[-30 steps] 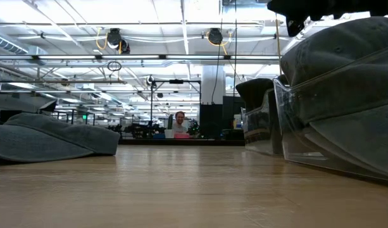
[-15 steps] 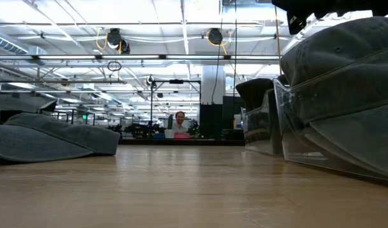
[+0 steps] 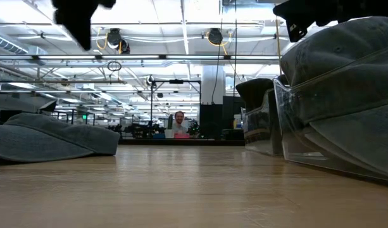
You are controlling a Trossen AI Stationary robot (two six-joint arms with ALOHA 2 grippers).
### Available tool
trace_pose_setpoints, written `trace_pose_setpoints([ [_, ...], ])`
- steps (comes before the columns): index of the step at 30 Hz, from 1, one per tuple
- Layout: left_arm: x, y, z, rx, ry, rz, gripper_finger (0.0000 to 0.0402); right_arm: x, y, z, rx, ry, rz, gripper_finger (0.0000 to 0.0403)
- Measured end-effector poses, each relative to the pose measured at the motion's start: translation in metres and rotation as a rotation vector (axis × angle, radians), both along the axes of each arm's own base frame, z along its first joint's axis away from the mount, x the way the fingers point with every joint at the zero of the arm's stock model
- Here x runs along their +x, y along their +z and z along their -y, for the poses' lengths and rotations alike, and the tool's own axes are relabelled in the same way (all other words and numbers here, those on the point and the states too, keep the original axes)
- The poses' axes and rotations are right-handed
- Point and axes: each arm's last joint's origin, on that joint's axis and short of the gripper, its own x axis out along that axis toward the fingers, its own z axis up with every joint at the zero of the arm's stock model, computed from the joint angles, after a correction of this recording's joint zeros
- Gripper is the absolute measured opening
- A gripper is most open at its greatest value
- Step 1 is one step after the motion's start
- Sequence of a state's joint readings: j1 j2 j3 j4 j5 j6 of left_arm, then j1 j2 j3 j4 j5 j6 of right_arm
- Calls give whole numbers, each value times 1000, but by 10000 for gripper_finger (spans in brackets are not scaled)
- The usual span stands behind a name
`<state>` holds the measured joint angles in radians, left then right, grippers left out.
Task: Pick & Place hat
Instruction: Put the blue cap into the bottom transparent bin
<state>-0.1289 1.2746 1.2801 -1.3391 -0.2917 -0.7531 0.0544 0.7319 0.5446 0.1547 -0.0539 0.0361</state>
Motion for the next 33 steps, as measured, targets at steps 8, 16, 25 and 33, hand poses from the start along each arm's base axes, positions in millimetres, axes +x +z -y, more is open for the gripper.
trace_pose_setpoints([
  [8,2,-80,-8,-330,219,-84,219,0,0,1,-34,-28,6,0],
  [16,-1,-114,-15,-356,413,-39,335,0,-1,1,-33,-23,-2,0],
  [25,-3,-138,-5,-409,449,-55,349,0,-1,1,-33,-23,-2,0],
  [33,-4,-170,3,-337,380,-220,336,0,0,1,-25,-24,0,0],
])
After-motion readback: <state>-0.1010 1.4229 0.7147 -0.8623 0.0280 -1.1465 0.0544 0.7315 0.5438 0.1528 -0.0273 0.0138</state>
